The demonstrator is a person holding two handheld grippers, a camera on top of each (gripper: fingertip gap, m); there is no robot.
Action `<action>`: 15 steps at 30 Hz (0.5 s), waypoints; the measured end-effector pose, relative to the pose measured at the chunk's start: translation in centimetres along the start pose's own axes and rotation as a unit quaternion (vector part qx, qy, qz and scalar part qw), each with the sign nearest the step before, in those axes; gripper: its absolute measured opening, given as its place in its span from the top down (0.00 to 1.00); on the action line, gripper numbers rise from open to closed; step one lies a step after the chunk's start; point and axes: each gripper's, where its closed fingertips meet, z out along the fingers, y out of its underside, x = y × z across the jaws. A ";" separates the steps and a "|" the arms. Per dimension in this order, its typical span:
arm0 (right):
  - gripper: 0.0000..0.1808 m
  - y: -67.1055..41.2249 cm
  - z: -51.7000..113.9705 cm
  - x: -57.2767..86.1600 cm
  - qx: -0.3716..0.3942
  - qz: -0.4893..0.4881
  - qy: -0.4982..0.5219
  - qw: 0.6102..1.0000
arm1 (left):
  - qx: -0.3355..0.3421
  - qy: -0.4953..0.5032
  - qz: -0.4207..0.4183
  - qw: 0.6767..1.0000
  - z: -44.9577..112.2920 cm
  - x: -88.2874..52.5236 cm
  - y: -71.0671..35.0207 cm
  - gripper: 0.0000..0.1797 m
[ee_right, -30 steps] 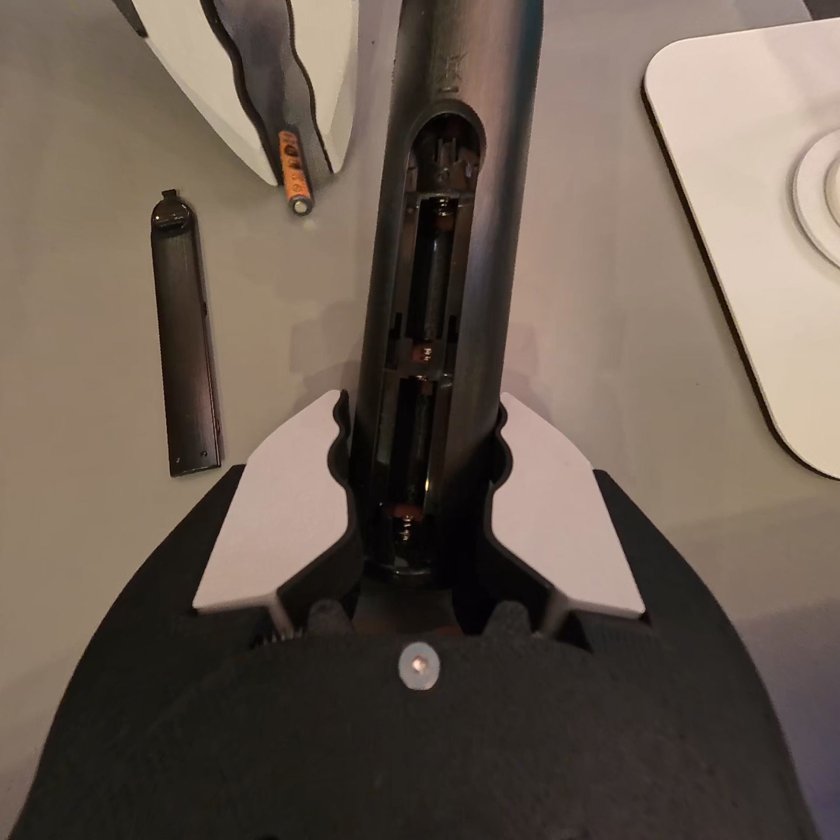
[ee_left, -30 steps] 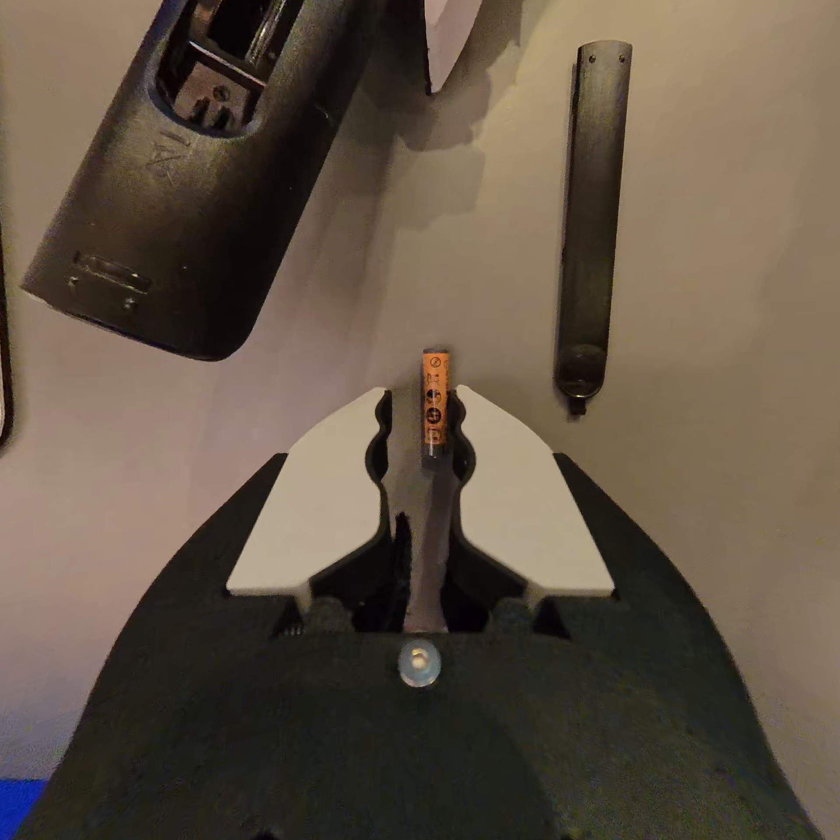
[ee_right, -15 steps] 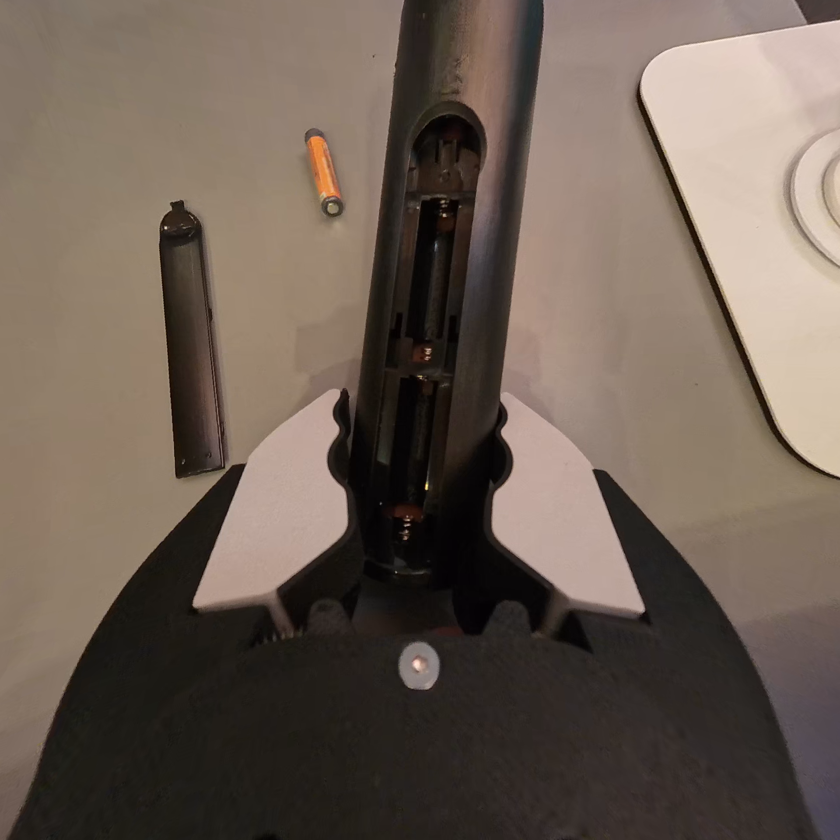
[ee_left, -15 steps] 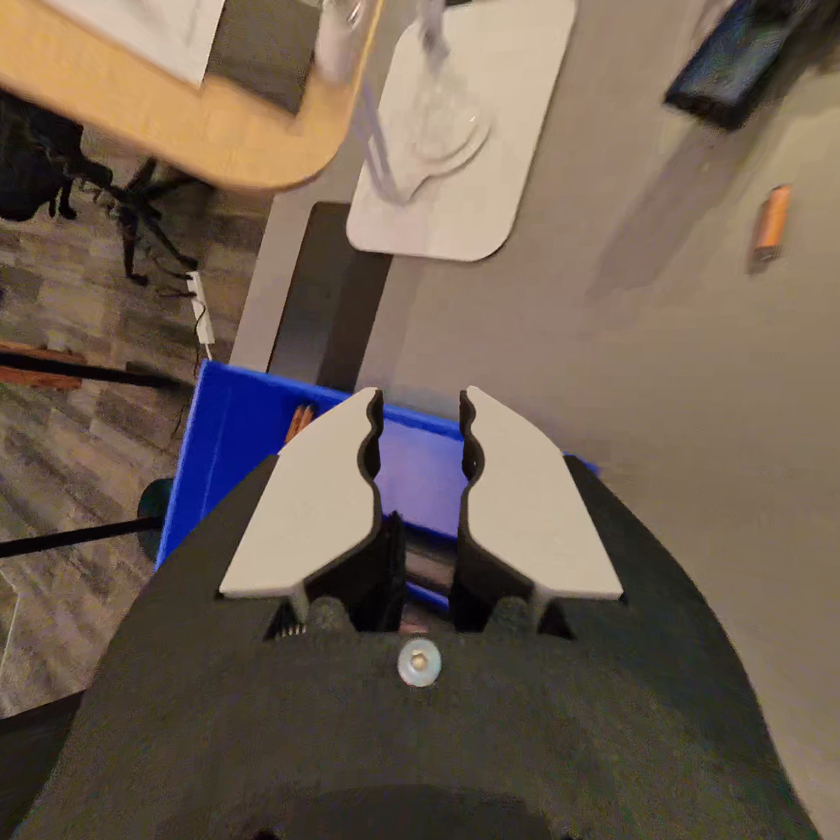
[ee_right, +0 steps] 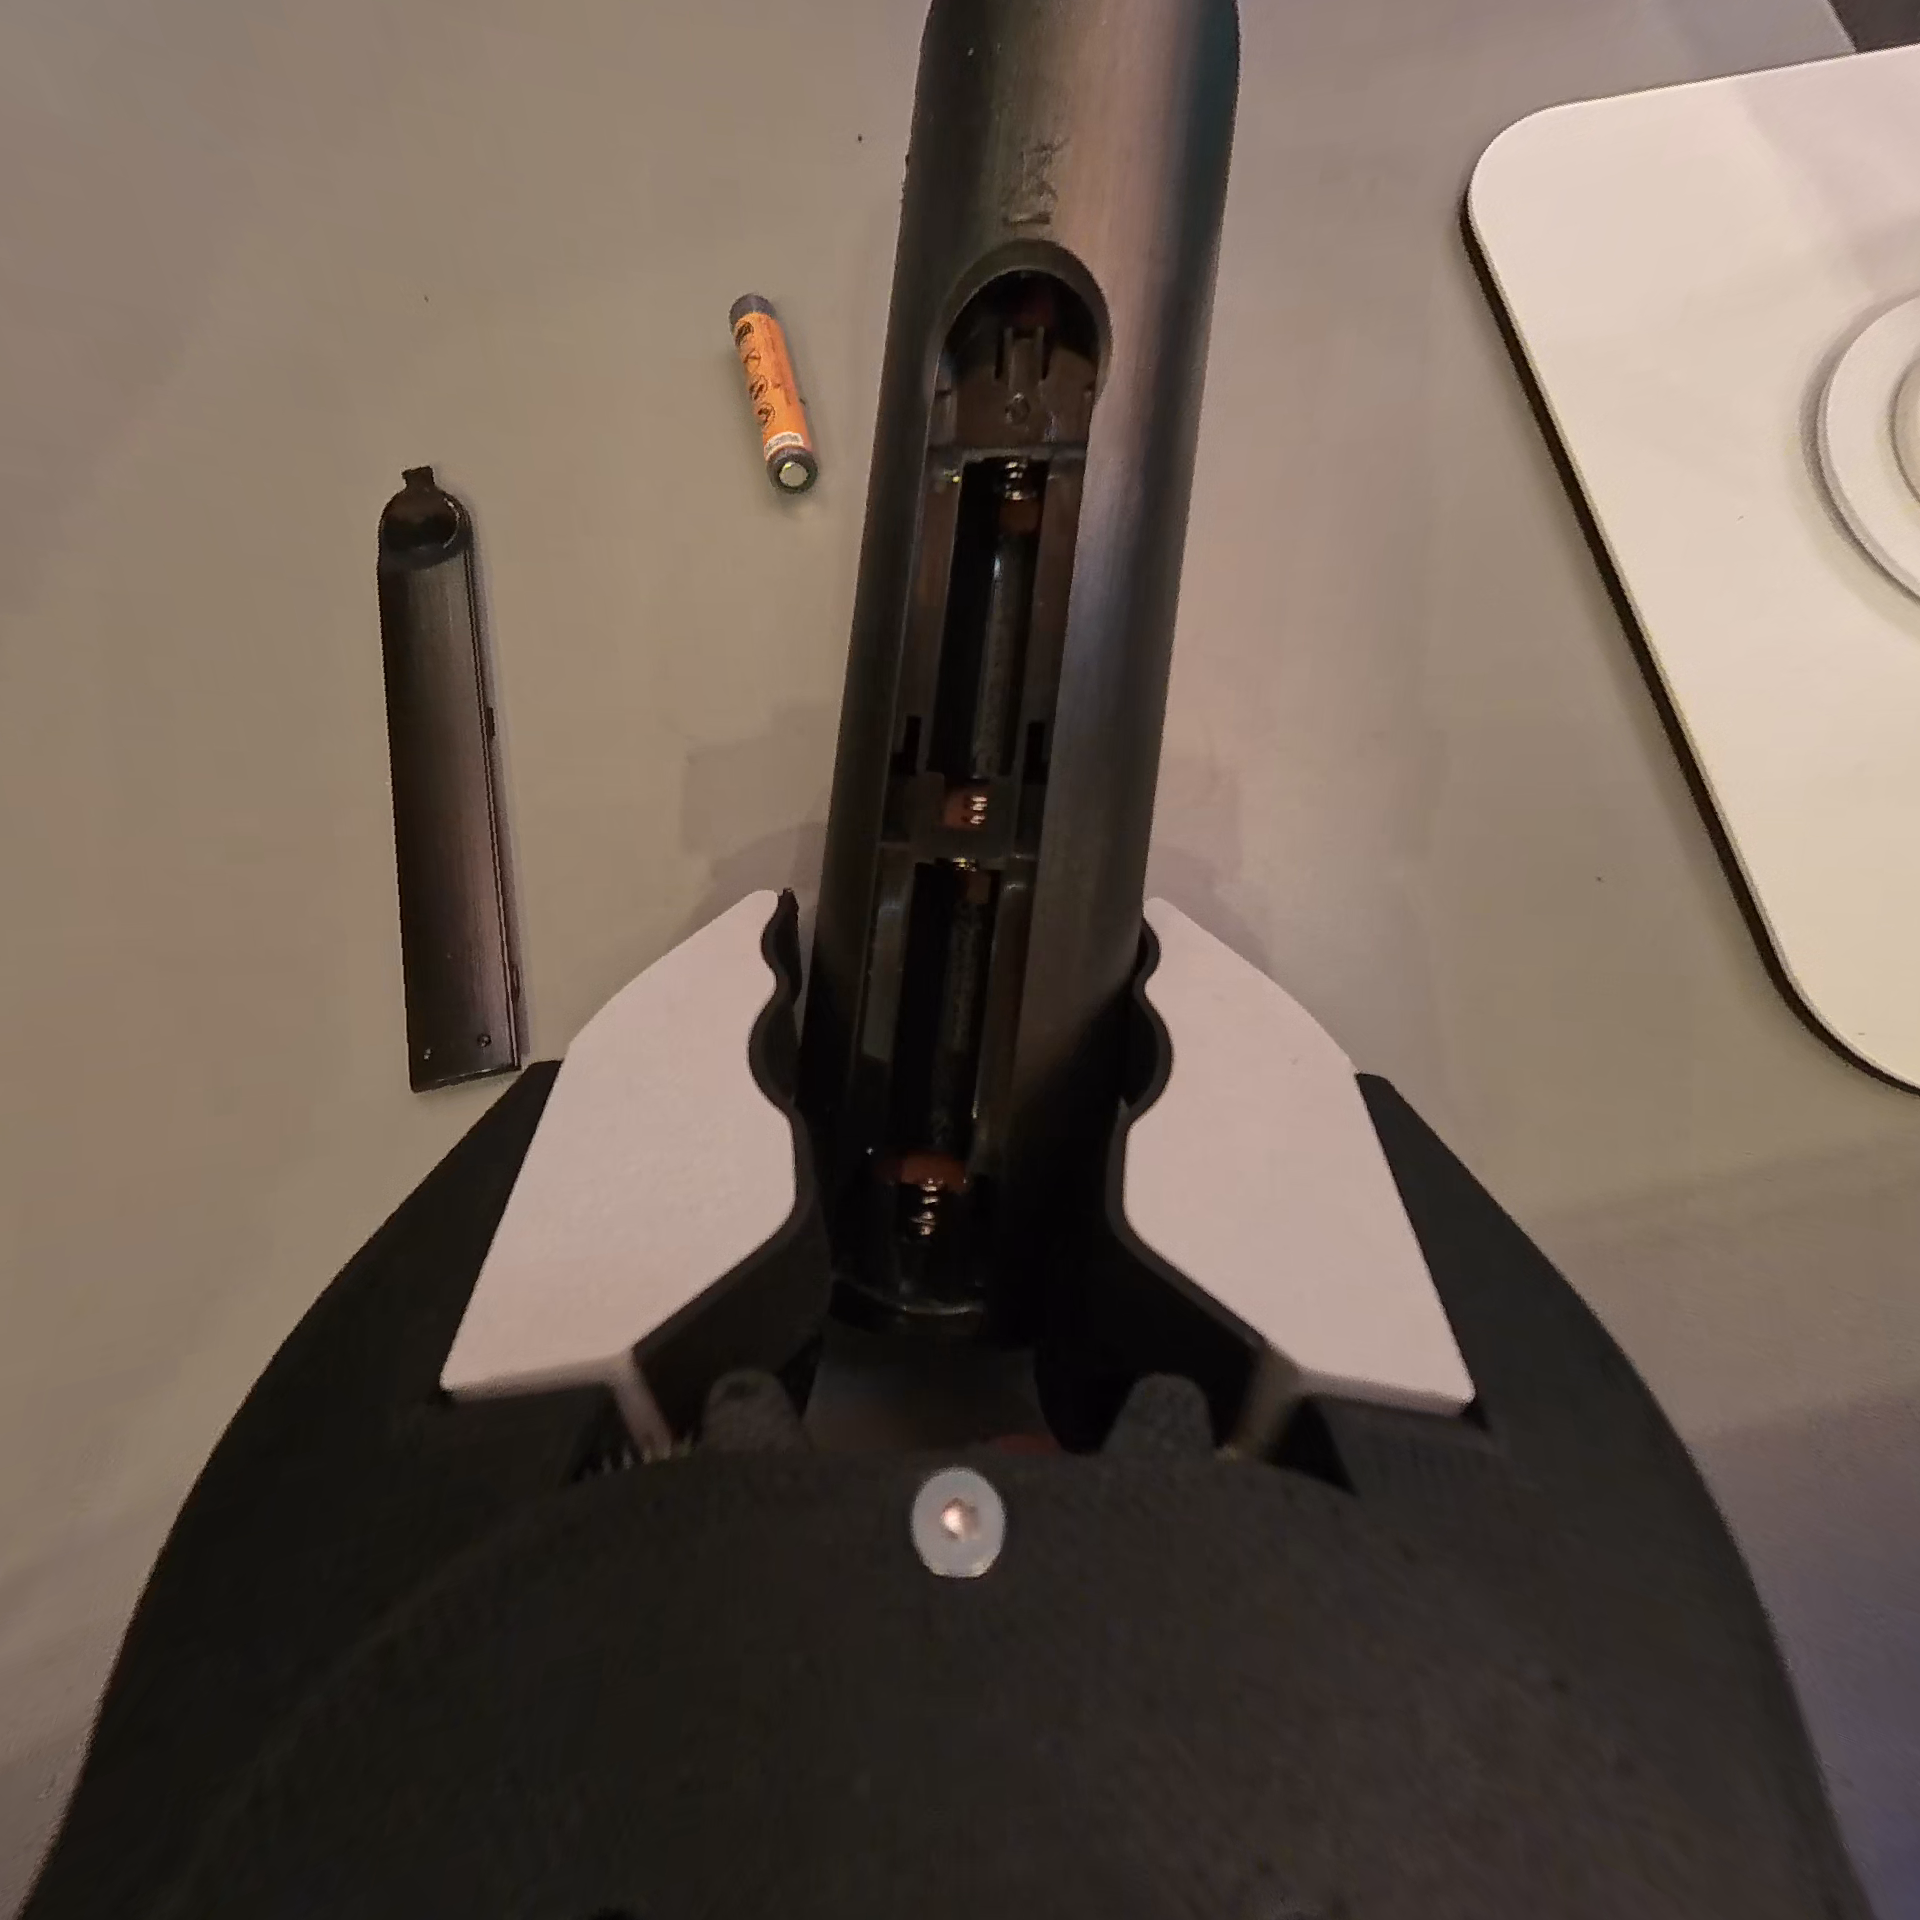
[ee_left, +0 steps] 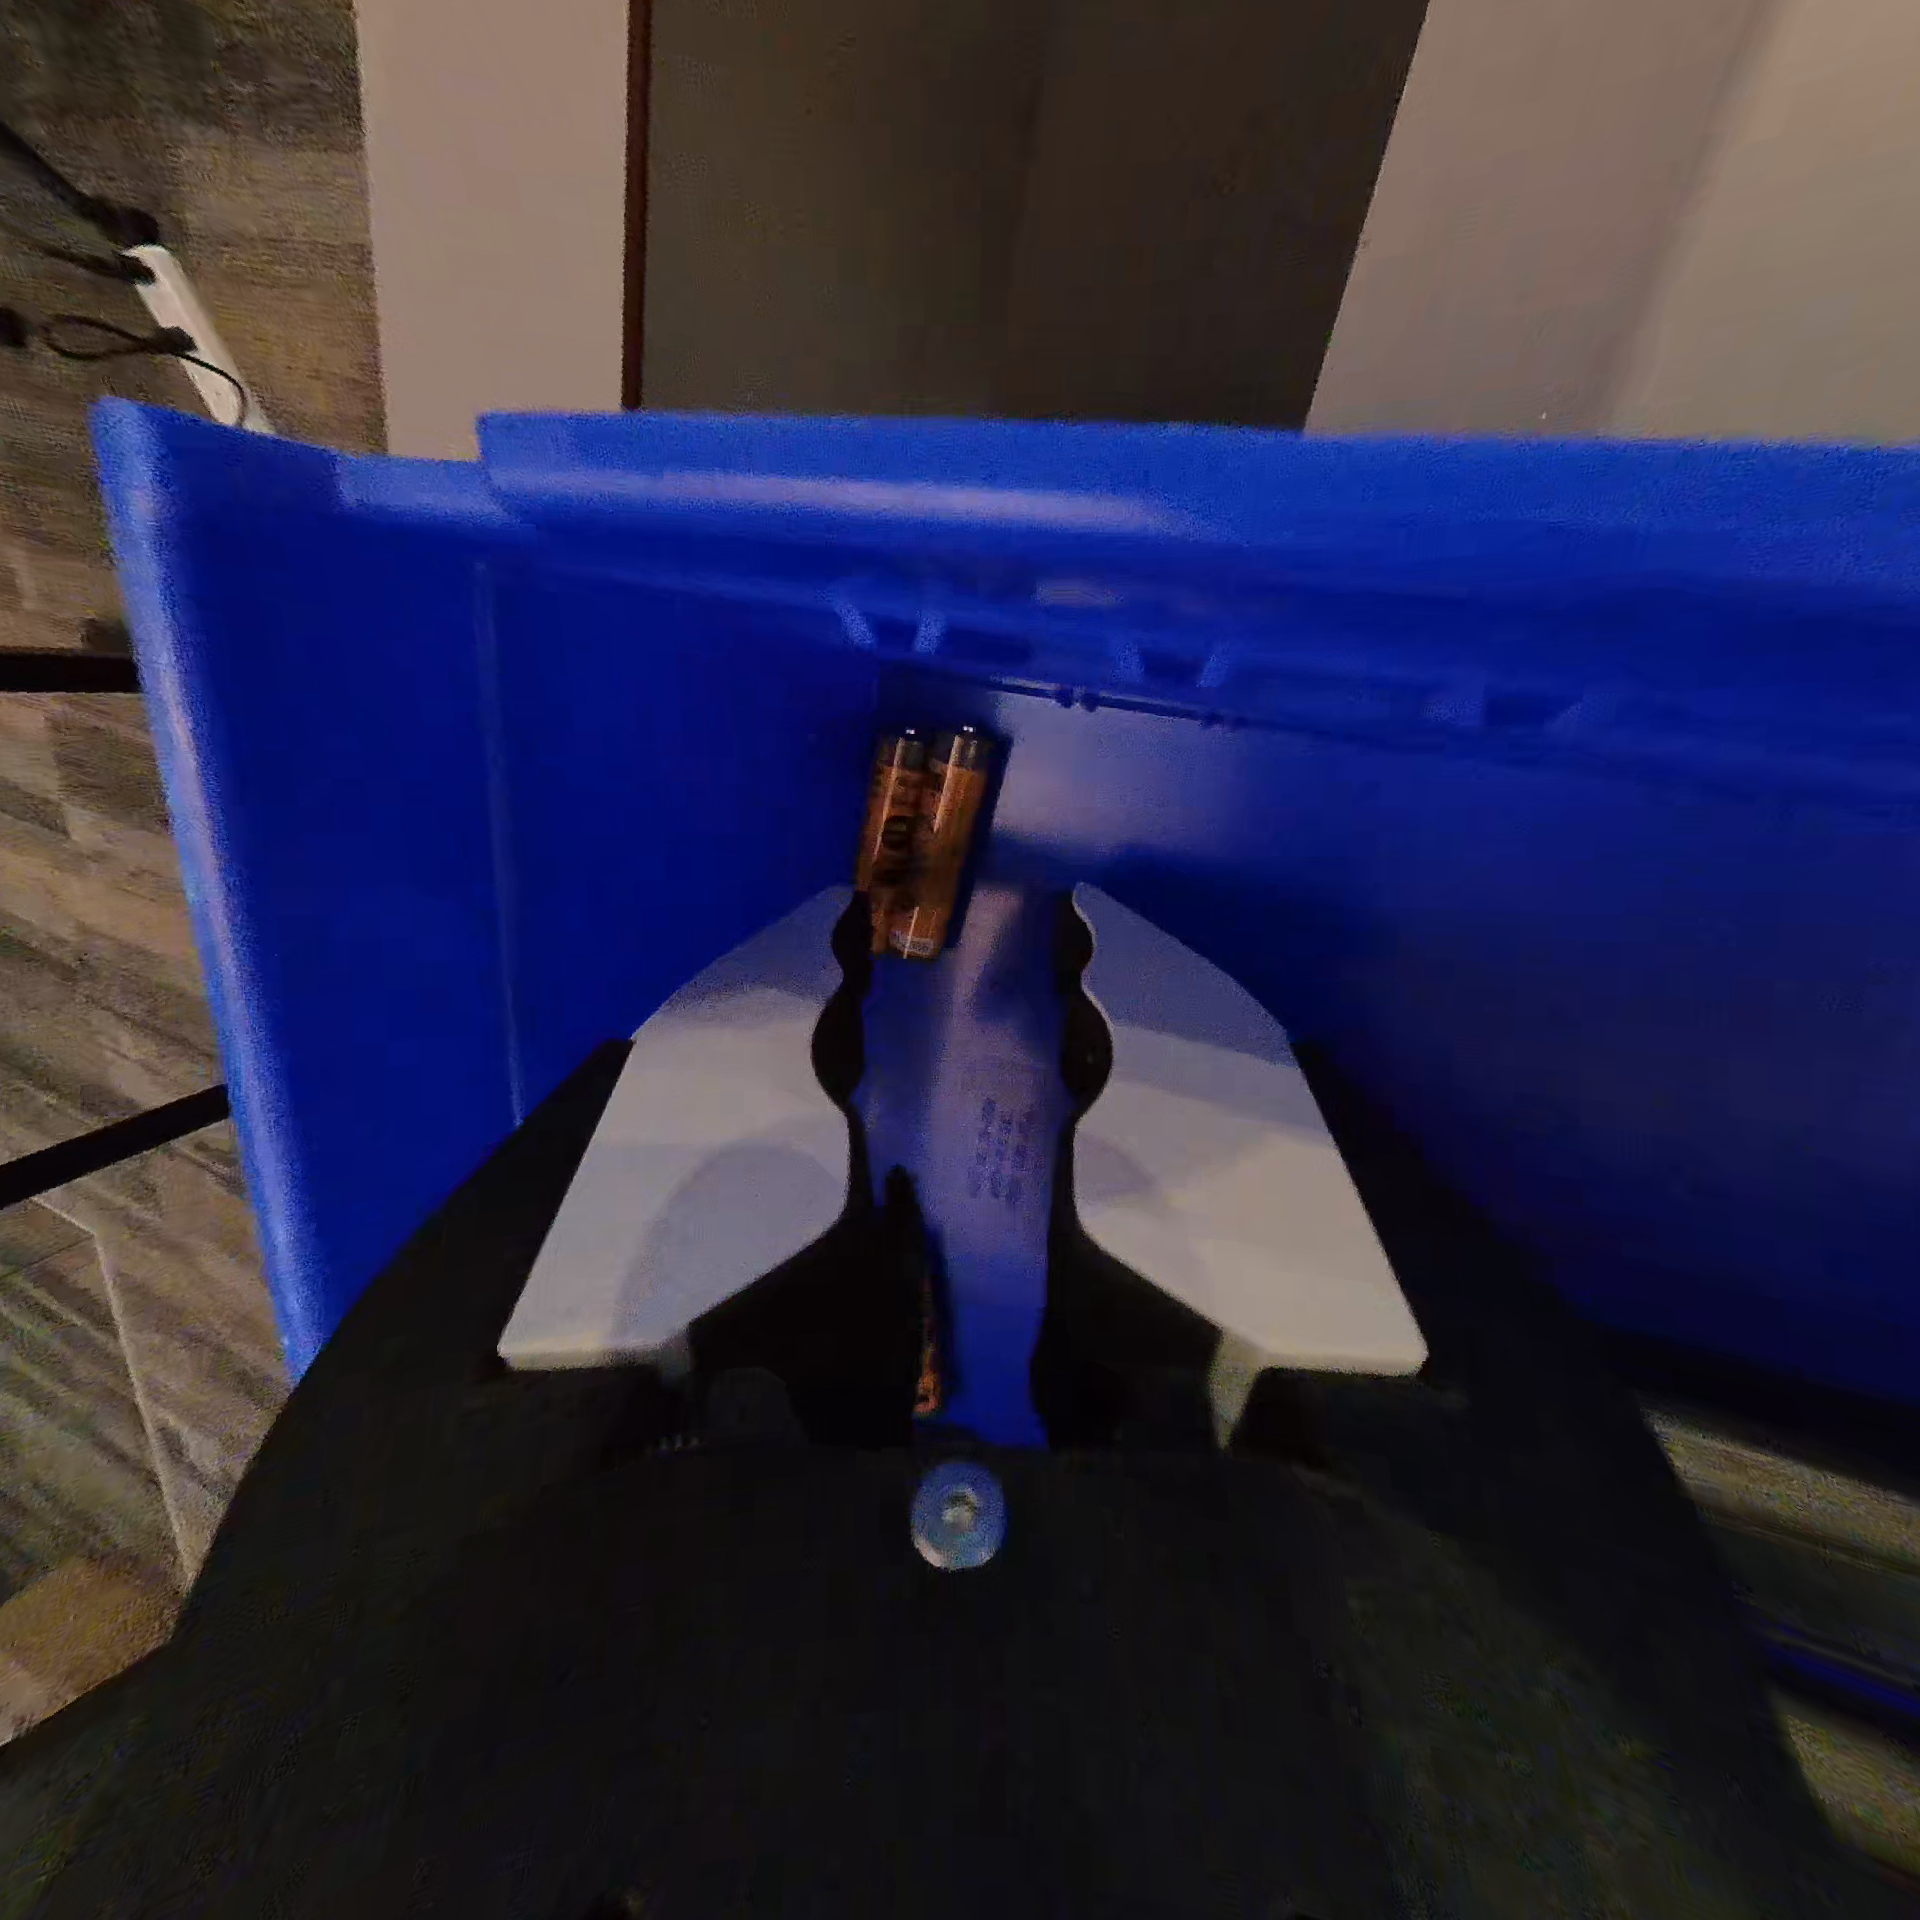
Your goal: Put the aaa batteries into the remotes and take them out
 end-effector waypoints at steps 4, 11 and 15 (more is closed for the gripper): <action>0.67 0.0 0.0 0.0 0.000 0.000 0.000 1.000 | 0.017 0.032 -0.023 0.999 0.7 -0.3 -0.2 0.83; 0.67 -0.1 -0.1 0.0 0.005 0.000 -0.001 1.000 | 0.020 0.077 -0.047 0.996 0.2 0.8 0.0 0.80; 0.67 0.0 0.0 -0.1 0.003 -0.001 -0.001 1.000 | 0.012 0.059 -0.043 0.997 0.0 1.0 0.5 0.80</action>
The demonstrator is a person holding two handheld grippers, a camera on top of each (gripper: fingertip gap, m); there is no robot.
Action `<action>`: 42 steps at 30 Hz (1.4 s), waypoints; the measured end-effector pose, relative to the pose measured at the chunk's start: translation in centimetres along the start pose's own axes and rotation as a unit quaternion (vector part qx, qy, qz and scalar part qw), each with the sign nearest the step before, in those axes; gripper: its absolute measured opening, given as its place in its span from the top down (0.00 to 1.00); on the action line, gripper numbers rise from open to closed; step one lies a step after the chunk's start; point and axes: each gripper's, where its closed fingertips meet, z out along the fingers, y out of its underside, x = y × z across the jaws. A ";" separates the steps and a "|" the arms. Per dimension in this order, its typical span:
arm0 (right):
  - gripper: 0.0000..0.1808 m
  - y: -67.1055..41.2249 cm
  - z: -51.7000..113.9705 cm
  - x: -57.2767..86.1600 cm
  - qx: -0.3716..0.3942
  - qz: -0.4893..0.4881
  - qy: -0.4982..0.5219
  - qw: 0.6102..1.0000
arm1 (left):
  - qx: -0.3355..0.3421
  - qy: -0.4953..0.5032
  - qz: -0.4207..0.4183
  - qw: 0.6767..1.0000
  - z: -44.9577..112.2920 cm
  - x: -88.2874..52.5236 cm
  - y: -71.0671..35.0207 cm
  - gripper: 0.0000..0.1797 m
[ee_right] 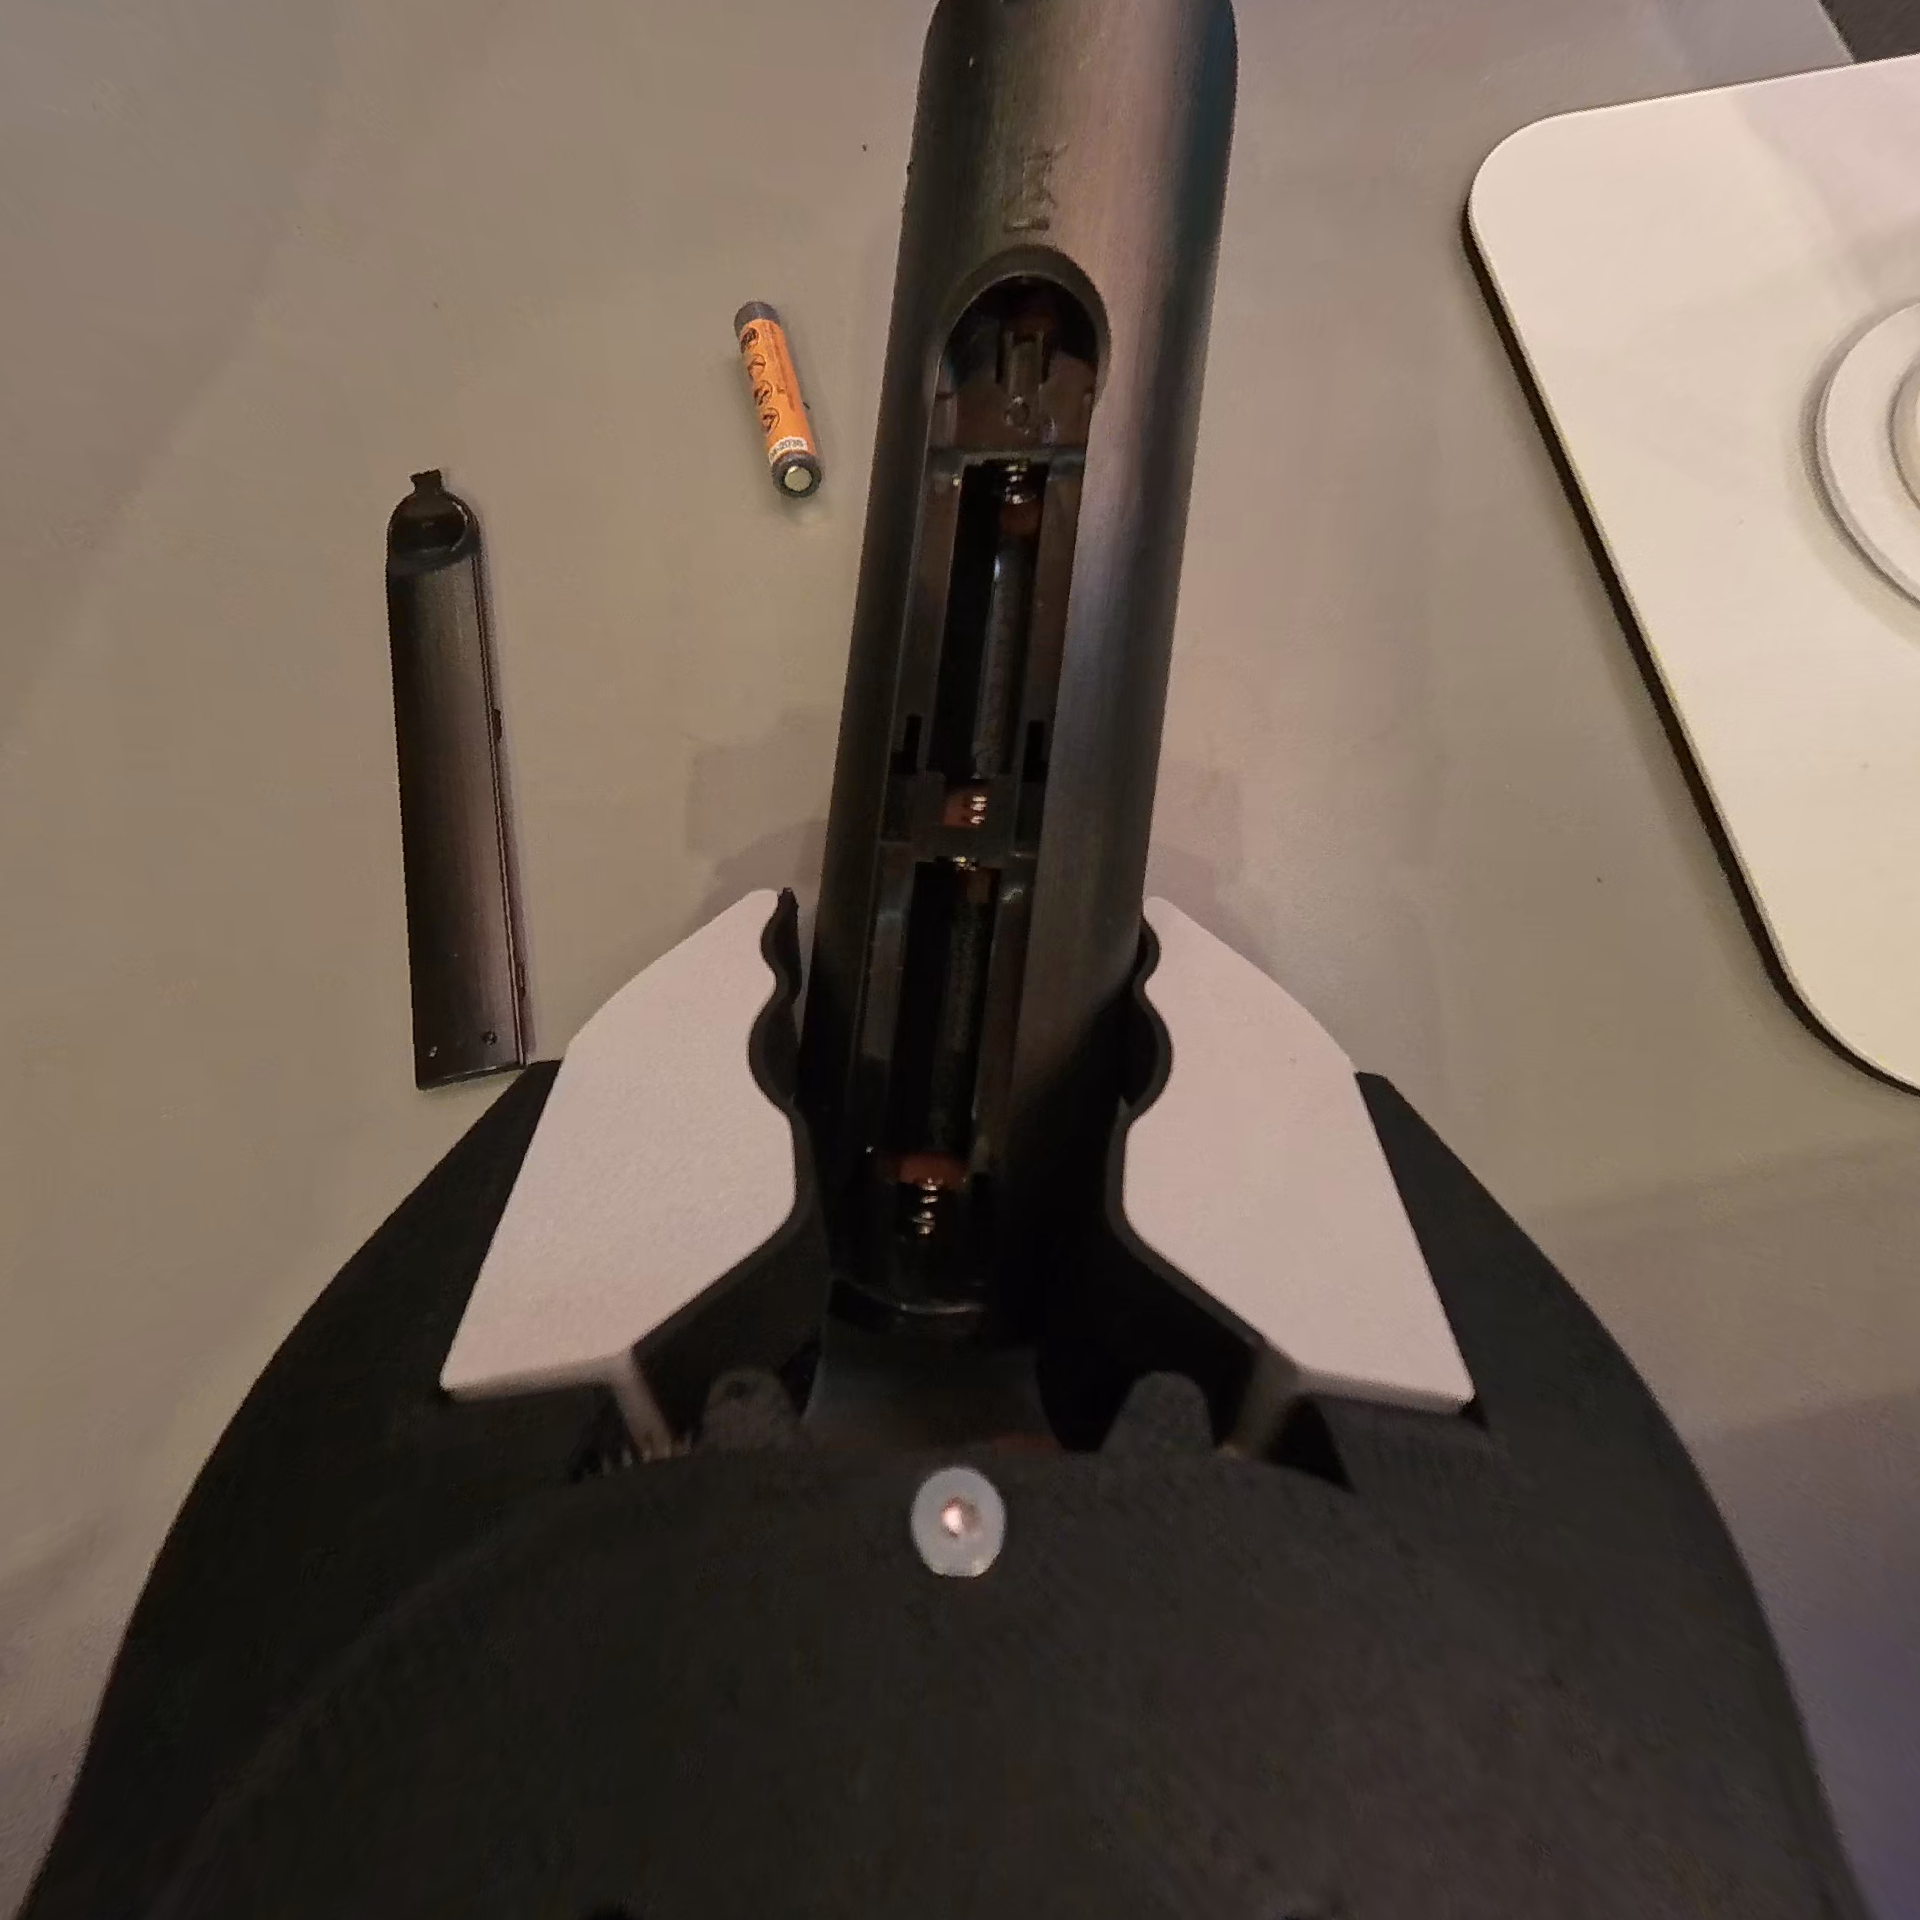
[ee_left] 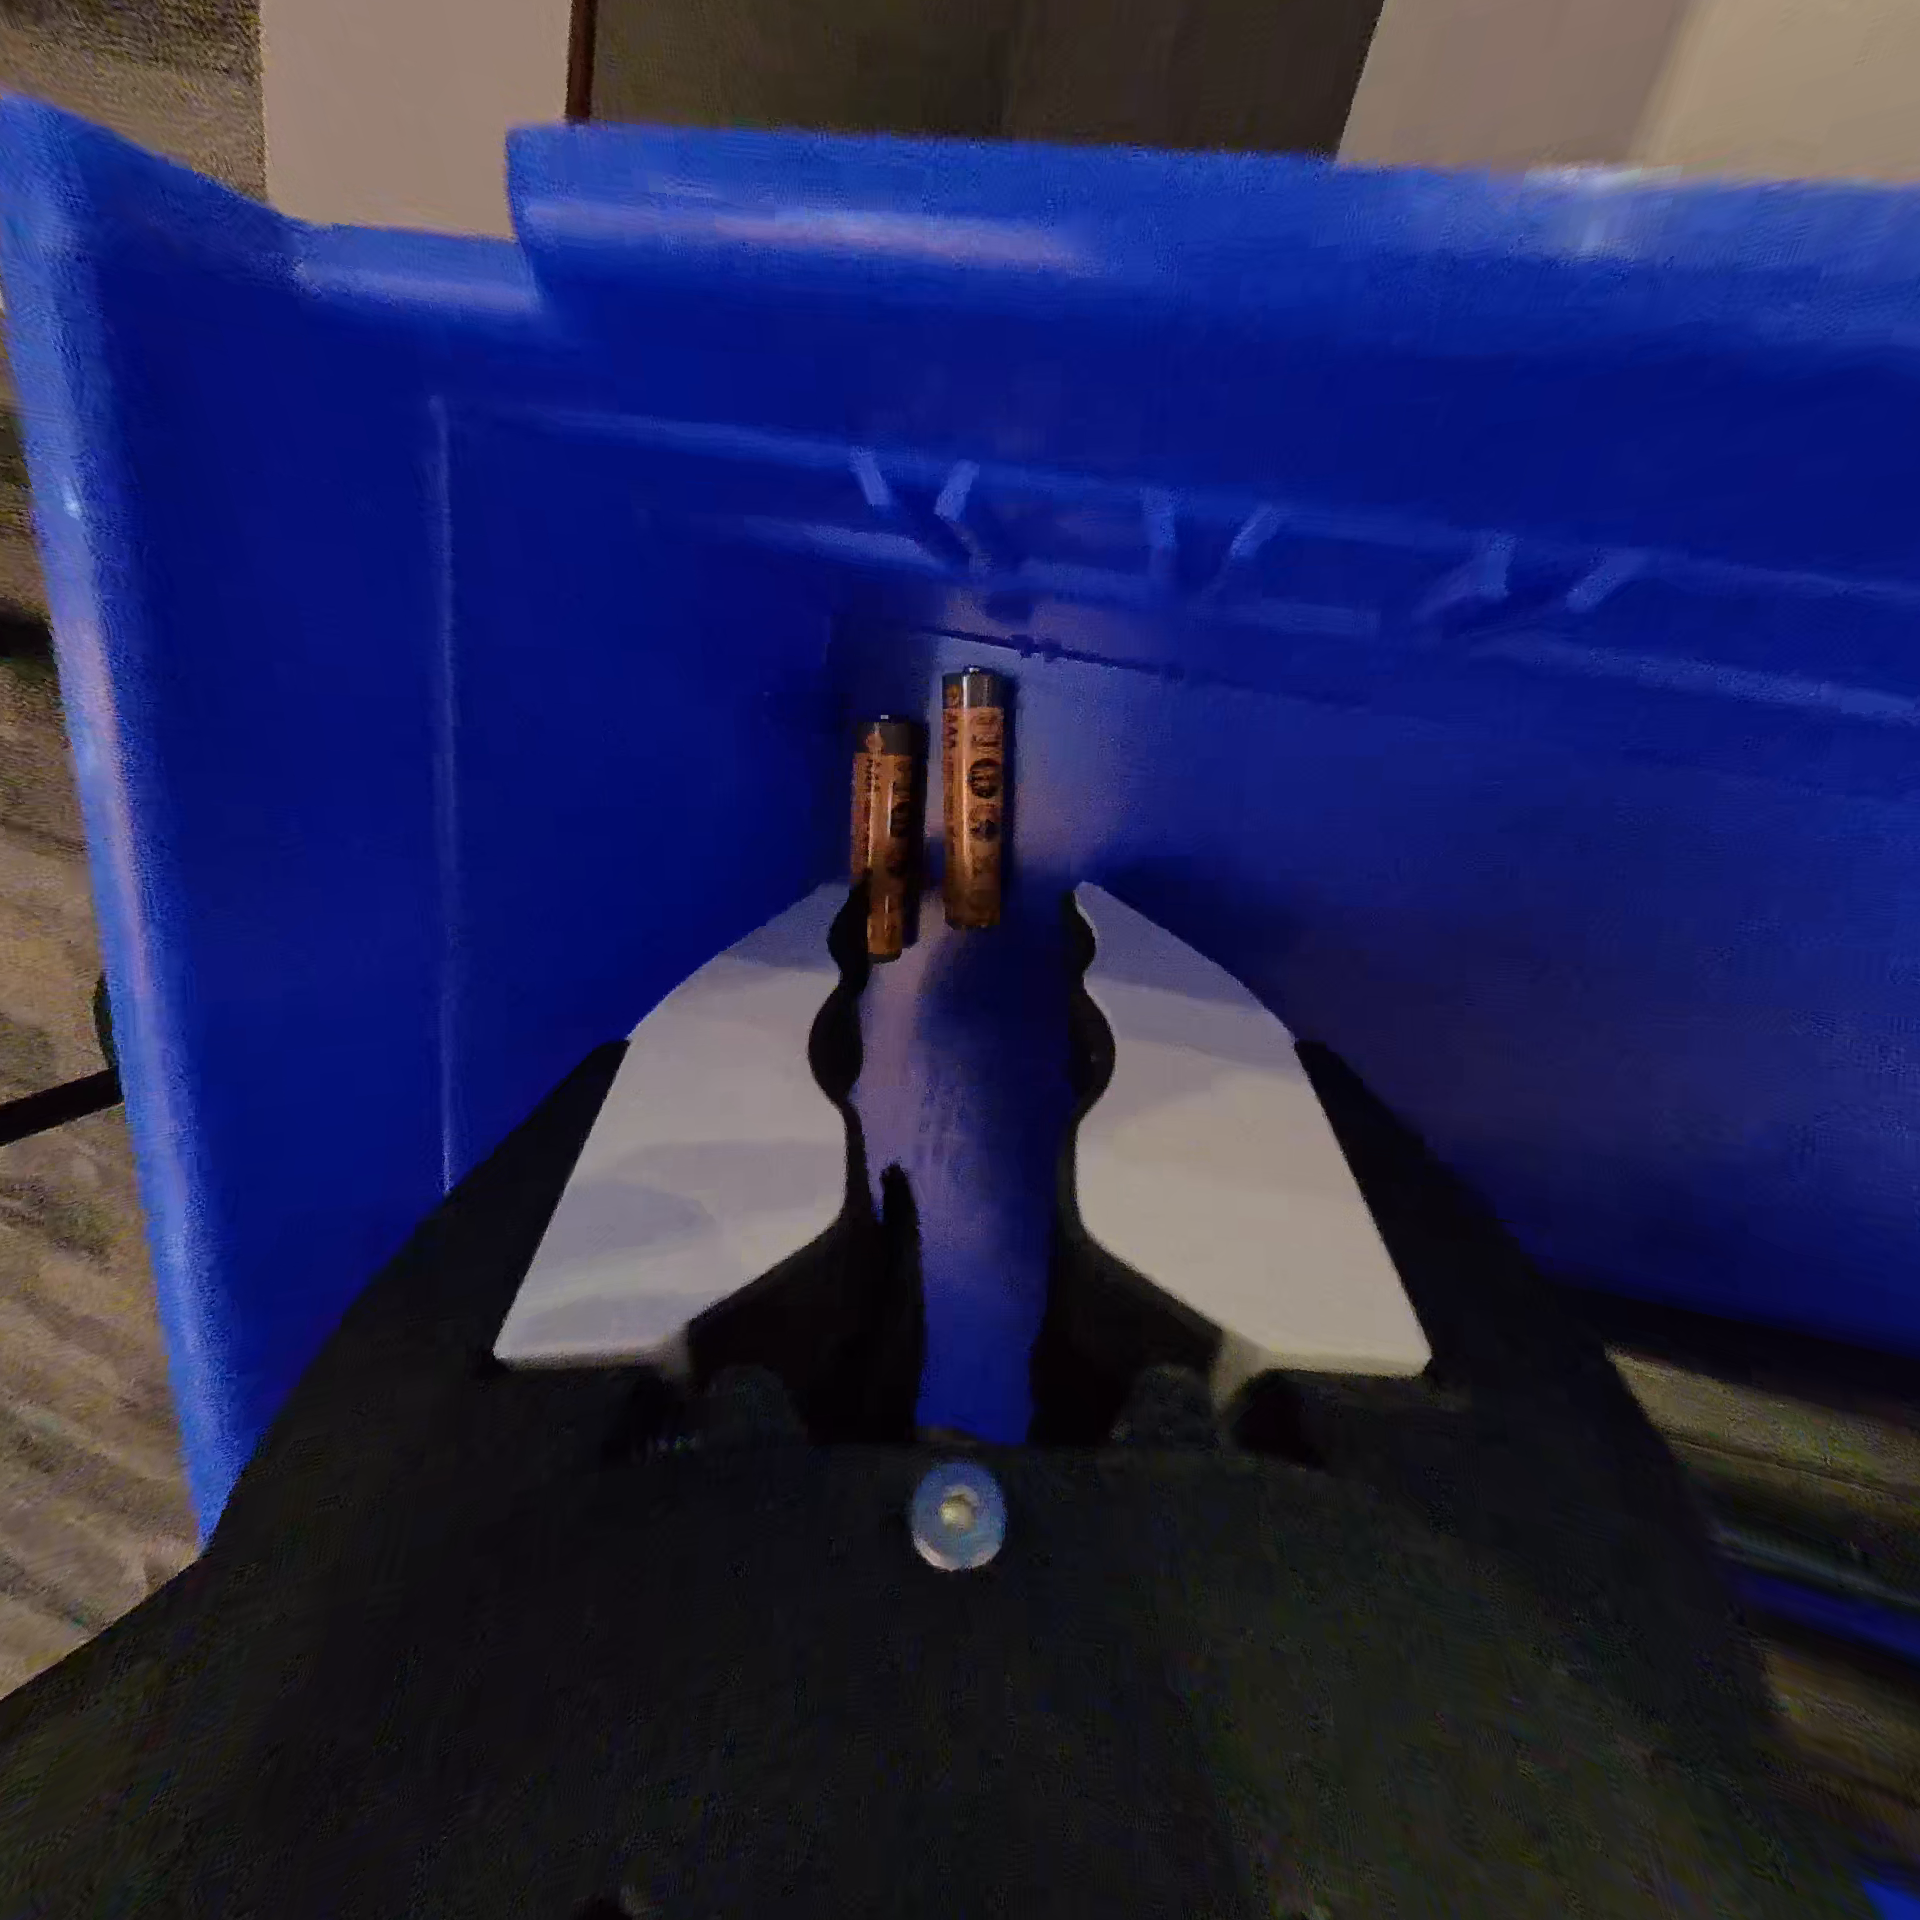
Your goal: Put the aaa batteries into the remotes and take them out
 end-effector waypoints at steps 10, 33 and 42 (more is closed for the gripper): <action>0.67 0.0 0.0 0.0 0.002 0.001 -0.001 1.000 | 0.003 -0.013 0.019 1.000 0.0 1.1 -0.6 0.87; 0.67 -0.1 0.0 0.0 0.004 0.000 -0.006 1.000 | 0.024 0.002 -0.022 0.999 -0.2 1.2 -0.5 0.85; 0.67 -0.1 -0.1 0.0 0.005 0.000 -0.008 1.000 | 0.024 -0.008 -0.037 0.999 0.8 0.1 -0.9 0.94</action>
